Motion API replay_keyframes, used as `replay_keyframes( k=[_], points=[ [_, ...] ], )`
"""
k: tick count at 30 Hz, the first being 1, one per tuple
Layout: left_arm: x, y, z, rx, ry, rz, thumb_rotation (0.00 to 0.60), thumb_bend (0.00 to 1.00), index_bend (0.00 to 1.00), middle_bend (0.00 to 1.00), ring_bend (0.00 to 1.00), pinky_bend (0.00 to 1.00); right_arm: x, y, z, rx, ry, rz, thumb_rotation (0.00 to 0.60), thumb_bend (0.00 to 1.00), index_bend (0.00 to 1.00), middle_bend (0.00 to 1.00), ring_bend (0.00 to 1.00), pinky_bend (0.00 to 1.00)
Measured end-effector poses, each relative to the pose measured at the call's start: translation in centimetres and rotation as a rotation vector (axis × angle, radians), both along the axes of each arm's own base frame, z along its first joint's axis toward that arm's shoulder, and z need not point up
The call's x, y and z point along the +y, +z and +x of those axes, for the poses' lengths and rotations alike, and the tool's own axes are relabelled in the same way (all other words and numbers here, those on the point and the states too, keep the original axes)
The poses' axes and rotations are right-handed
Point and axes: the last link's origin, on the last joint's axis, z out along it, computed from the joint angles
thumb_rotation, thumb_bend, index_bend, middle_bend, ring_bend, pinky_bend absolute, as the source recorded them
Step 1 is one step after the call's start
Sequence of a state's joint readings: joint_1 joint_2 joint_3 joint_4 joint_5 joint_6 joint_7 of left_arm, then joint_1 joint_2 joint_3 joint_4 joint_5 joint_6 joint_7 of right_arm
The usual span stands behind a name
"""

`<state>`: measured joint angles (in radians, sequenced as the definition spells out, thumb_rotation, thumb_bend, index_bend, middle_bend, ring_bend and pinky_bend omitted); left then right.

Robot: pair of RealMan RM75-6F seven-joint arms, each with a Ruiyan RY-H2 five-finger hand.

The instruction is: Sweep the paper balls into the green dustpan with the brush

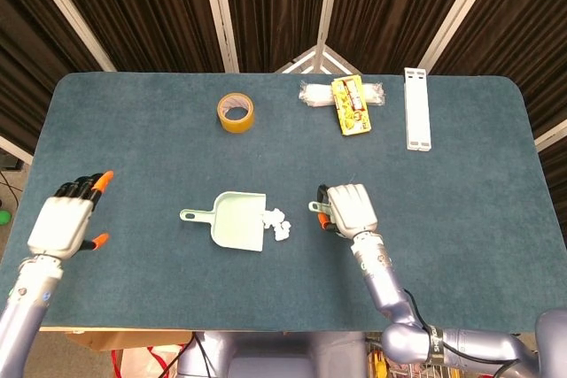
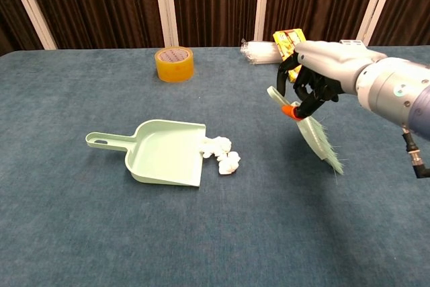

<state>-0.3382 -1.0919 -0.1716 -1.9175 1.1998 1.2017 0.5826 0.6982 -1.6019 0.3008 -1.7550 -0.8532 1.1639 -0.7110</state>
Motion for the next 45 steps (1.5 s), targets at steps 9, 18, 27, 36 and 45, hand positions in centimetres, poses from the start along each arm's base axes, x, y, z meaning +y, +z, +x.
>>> replay_keyframes(
  k=[9, 18, 27, 36, 45],
  points=[
    [4.5, -3.4, 3.4, 0.037, -0.009, -0.02, 0.6, 0.2, 0.35, 0.84, 0.82, 0.8, 0.0, 0.4, -0.2, 0.003, -0.014, 0.0, 0.6, 0.49, 0.76, 0.81, 0.88, 0.74],
    [6.9, -8.2, 6.6, 0.077, 0.031, -0.113, 0.6, 0.31, 0.38, 0.98, 0.94, 0.92, -0.1, 0.9, 0.0, 0.002, -0.015, -0.008, 0.6, 0.5, 0.76, 0.81, 0.88, 0.74],
    [7.1, -12.1, 8.1, 0.08, 0.1, -0.181, 0.6, 0.34, 0.4, 0.99, 0.95, 0.93, -0.1, 1.1, -0.2, 0.001, -0.021, -0.008, 0.6, 0.5, 0.76, 0.81, 0.88, 0.74],
    [6.7, -14.2, 7.9, 0.119, 0.132, -0.201, 0.6, 0.34, 0.41, 0.99, 0.95, 0.93, -0.2, 1.1, -0.8, 0.006, -0.032, -0.005, 0.6, 0.5, 0.76, 0.81, 0.88, 0.74],
    [6.7, -15.9, 8.3, 0.116, 0.135, -0.212, 0.6, 0.43, 0.46, 0.99, 0.96, 0.93, -0.2, 1.3, -1.4, 0.012, -0.04, -0.005, 0.6, 0.5, 0.76, 0.81, 0.88, 0.74]
  ],
)
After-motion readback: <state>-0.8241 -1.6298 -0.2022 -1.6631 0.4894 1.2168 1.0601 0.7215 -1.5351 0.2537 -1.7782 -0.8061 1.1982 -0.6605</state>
